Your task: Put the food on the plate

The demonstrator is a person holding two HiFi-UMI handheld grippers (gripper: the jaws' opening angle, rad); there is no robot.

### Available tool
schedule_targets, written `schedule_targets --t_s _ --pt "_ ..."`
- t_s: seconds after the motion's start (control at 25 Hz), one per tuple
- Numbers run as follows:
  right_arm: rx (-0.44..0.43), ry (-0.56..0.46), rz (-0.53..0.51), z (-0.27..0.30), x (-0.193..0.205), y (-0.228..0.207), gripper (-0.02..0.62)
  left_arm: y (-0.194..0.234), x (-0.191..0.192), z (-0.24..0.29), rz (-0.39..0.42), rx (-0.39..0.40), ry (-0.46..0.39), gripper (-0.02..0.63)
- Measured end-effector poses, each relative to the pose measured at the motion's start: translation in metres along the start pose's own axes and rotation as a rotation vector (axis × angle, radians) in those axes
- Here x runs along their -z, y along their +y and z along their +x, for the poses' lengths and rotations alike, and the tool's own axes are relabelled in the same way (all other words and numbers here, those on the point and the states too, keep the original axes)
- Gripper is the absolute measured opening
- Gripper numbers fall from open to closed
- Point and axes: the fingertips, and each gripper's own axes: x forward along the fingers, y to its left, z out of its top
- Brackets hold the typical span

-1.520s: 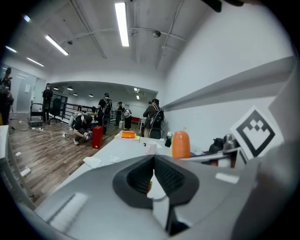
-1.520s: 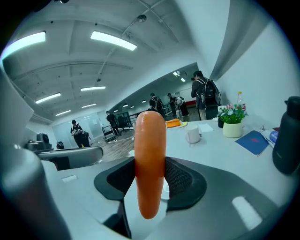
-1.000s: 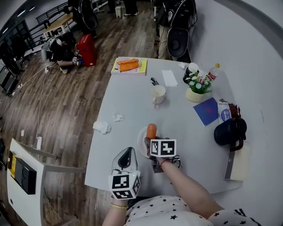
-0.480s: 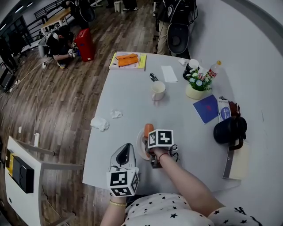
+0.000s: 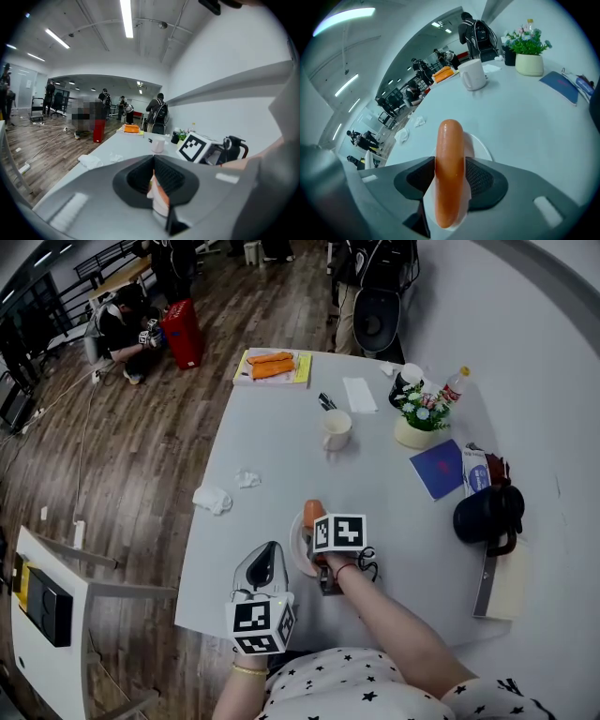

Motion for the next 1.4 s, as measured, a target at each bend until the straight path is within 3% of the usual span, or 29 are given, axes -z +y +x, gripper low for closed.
schedule_targets --t_s 0.2,0.32,0.44,0.68,1.08,1.4 --pt "-0.057 -0.161 -0.034 -0.04 -0.01 0.008 0.205 -0.006 0.0 -0.003 0.007 0.008 -0.004 0.008" --pt "-0.116 -0.314 -0.104 -0.075 -0.017 0.021 0.136 -0.012 -0.003 -0.006 0.013 0.017 -0.015 0.008" --pt "-0.136 -0.485 -0.215 -0.112 -0.02 0.035 0.024 -0.019 -0.004 -0.012 0.023 0.026 -0.026 0.008" --pt "-0.151 -0.67 -0.322 -0.17 0.002 0.058 0.0 -0.033 -0.003 -0.034 0.043 0.037 -0.055 0.008" --pt "-0.183 -0.716 -0.321 -0.209 0.049 0.071 -0.002 -0.051 0.016 -0.081 0.054 0.031 -0.053 0.008" --pt "-0.152 -0.704 -0.366 -0.22 0.067 0.073 -0.003 -0.059 0.019 -0.098 0.061 0.035 -0.055 0.008"
